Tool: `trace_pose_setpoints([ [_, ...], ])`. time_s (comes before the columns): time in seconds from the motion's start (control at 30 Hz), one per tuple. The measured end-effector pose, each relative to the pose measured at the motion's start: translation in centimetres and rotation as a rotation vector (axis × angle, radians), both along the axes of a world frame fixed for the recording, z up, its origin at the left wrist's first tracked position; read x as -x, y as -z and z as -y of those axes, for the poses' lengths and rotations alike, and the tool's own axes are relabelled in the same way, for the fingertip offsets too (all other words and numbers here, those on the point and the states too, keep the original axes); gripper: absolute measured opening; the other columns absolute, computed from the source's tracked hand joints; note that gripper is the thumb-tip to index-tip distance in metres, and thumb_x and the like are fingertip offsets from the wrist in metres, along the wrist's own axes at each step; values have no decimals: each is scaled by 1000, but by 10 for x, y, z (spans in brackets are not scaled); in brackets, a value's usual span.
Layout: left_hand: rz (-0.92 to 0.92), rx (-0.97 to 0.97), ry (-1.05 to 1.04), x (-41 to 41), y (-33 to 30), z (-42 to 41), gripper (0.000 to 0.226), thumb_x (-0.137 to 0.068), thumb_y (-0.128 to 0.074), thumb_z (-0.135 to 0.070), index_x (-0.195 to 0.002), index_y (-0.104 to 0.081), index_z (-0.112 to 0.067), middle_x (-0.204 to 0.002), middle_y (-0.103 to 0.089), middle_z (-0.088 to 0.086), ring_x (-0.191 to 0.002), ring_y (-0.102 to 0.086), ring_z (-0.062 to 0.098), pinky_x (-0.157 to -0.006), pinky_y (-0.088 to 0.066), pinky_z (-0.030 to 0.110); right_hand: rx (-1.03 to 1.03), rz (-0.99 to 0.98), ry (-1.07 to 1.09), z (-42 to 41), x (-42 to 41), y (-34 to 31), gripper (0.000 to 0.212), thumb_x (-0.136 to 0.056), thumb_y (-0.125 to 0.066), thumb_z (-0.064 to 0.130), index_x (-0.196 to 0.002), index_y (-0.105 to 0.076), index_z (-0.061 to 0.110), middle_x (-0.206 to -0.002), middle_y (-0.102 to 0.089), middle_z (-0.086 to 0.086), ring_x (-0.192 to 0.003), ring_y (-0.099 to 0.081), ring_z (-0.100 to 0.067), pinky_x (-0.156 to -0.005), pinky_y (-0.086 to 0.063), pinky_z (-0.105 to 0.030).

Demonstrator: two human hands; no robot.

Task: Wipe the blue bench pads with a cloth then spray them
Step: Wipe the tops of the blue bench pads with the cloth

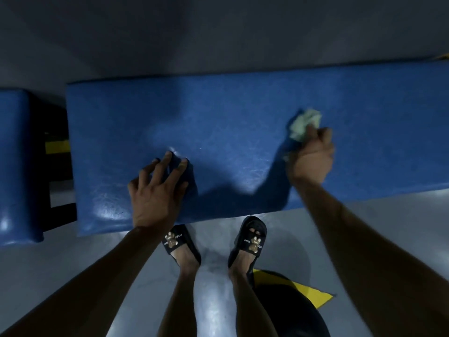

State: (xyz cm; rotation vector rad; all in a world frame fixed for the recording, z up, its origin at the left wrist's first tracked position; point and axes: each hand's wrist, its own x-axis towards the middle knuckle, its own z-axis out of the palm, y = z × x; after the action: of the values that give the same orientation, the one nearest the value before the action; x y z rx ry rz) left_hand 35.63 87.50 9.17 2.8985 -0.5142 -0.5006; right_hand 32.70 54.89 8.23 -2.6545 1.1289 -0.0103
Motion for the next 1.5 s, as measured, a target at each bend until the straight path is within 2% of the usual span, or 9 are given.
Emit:
trace_pose_setpoints([
  [0.17,-9,12,-4,1,0,-2,53,-97,-34,-50,-148,-37,-40,-159,-33,-1,-135,-32,33,-94,-31,48,-325,127,-426,-99,-13,-16,61,-76,-48,20,-135,-59,14,-122,-57,-13,-93,-59,-37,-82,-50,-38],
  [0.27,-3,14,6,-1,1,-3,52,-96,-35,-51,-147,-38,-40,-158,-35,0,-134,-35,34,-93,-33,49,-521,168,-416,-70,-24,-18,54,-78,-46,24,-128,-66,14,-120,-66,-9,-105,-63,-27,-95,-47,-28],
  [0.4,8,22,10,0,3,-5,51,-97,-36,-51,-147,-39,-41,-159,-34,-2,-134,-34,33,-93,-32,48,-245,144,-65,5,-38,-19,54,-75,-40,32,-117,-65,9,-118,-62,-19,-104,-61,-38,-87,-47,-41],
  [0.5,5,29,-4,0,5,-6,51,-97,-33,-52,-147,-39,-42,-160,-32,-3,-135,-33,32,-93,-32,48,-131,202,73,37,-41,-27,46,-78,-46,21,-121,-55,7,-125,-50,-20,-102,-56,-40,-84,-44,-43],
  [0.8,29,37,-8,-1,8,-10,48,-97,-40,-52,-144,-42,-45,-159,-33,-7,-134,-34,29,-92,-28,44,-38,214,66,40,-47,-20,18,-80,-48,14,-95,-55,11,-107,-58,-15,-95,-56,-35,-74,-39,-39],
  [0.93,42,43,3,-1,10,-12,47,-98,-40,-53,-144,-42,-45,-159,-33,-8,-133,-36,29,-91,-29,44,6,111,-2,50,-48,-26,24,-80,-44,23,-99,-57,16,-108,-62,-14,-100,-57,-37,-73,-40,-38],
  [1.1,56,58,-6,-1,10,-12,45,-98,-42,-52,-142,-44,-44,-158,-35,-8,-132,-37,29,-91,-30,45,46,17,-347,48,-40,-18,42,-96,-46,46,-117,-58,11,-116,-58,-18,-103,-56,-38,-84,-44,-41],
  [1.33,65,72,6,-2,12,-14,46,-98,-43,-52,-143,-43,-44,-158,-34,-8,-133,-36,28,-93,-29,45,82,136,-147,-36,-40,10,40,-99,-48,27,-129,-56,2,-132,-56,-24,-103,-59,-45,-85,-47,-50],
  [1.5,79,68,40,-3,11,-16,43,-101,-40,-47,-143,-45,-41,-158,-36,-4,-131,-38,31,-94,-28,44,-1,136,-699,-160,-8,2,33,-97,-53,26,-128,-59,14,-114,-62,-8,-89,-58,-32,-73,-50,-40],
])
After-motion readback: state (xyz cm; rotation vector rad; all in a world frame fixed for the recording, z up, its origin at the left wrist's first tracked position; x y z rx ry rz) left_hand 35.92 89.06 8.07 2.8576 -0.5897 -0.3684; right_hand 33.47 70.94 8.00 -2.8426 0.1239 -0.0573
